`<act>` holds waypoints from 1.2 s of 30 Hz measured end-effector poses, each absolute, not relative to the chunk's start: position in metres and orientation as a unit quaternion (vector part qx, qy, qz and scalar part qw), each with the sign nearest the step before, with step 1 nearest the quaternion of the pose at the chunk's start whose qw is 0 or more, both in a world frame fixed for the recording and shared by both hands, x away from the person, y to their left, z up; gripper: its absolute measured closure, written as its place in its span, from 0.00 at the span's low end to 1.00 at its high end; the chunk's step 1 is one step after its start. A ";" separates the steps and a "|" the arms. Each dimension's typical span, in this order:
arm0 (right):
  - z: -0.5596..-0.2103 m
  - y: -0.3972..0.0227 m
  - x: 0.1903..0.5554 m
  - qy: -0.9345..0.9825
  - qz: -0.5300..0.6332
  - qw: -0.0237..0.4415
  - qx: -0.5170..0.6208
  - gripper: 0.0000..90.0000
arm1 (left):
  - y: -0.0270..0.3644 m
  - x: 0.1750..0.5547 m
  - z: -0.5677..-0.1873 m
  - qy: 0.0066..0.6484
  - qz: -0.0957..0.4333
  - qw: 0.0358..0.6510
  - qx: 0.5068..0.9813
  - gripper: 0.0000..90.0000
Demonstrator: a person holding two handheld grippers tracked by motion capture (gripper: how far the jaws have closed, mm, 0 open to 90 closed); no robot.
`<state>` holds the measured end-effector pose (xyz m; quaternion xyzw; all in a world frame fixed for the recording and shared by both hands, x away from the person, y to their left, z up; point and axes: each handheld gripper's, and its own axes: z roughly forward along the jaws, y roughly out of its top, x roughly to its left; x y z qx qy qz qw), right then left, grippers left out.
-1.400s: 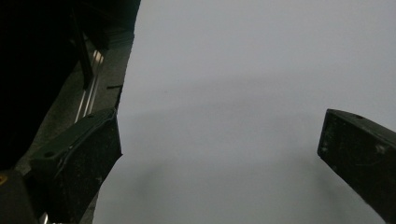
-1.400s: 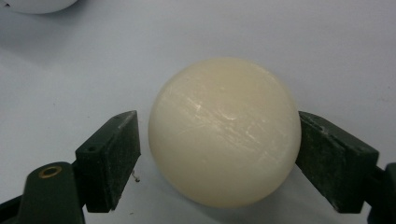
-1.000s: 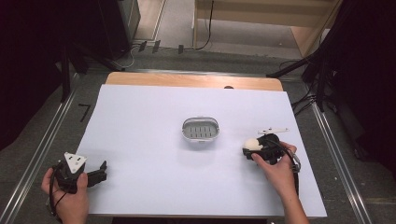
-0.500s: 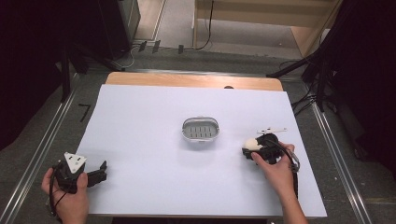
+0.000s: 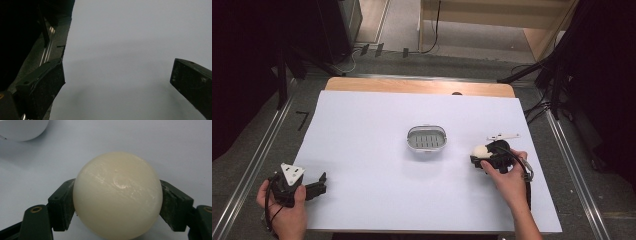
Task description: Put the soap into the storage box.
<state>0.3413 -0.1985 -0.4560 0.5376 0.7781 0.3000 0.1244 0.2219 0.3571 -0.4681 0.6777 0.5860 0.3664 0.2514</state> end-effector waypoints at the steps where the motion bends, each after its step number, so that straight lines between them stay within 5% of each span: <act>1: -0.455 -0.198 0.341 0.779 0.300 0.125 0.536 0.27 | 0.357 0.222 -0.468 0.586 0.366 0.252 0.678 0.00; 36: -0.430 -0.172 0.354 0.788 0.316 0.121 0.514 0.27 | 0.358 0.222 -0.468 0.587 0.363 0.252 0.678 0.00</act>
